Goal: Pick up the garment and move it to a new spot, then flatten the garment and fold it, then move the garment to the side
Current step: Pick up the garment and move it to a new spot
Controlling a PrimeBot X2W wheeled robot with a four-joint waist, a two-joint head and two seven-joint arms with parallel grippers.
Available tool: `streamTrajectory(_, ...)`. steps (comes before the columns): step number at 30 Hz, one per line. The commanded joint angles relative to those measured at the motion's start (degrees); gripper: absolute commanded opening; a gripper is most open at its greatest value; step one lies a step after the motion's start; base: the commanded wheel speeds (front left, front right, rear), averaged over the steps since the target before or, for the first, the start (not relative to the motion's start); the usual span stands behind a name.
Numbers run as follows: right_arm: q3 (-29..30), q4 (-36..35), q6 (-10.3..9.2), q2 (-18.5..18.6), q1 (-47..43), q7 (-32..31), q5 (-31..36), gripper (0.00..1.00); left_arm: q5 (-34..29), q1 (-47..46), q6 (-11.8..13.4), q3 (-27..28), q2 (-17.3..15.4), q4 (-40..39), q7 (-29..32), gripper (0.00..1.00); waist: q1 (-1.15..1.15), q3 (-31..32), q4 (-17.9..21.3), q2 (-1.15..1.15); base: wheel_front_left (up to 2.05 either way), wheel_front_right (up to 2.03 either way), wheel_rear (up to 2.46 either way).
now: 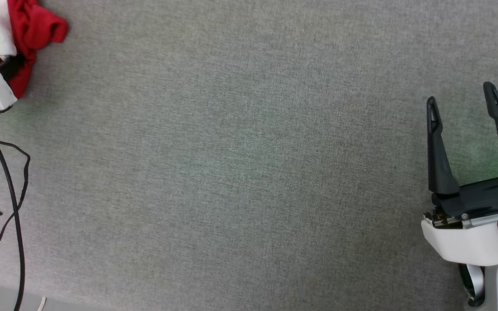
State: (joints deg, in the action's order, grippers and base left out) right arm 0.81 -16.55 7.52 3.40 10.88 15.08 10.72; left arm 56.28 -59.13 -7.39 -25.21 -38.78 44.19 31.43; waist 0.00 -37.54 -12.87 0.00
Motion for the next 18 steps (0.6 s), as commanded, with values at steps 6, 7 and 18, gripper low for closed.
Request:
streamTrajectory(6,-0.9,1.6,-0.06,-0.2,0.2,0.1,-1.2,1.0,-2.0,-1.9,0.0,-4.4,-3.0,-3.8,-7.0,0.0,0.0,4.8,-0.3,0.0,0.0,0.0,0.0)
streamTrajectory(7,-0.9,1.9,-0.06,-0.3,0.1,0.1,-1.5,1.0,-2.2,-2.1,0.0,-5.4,-3.4,-4.6,-7.7,0.0,0.0,5.7,-0.3,0.0,0.0,0.0,0.0)
streamTrajectory(18,-0.8,4.2,-0.06,-0.6,-1.5,0.1,-5.7,1.0,-5.2,-6.6,0.0,-17.4,-3.3,-15.7,-12.4,0.0,0.0,14.2,1.0,0.0,0.0,0.0,0.0)
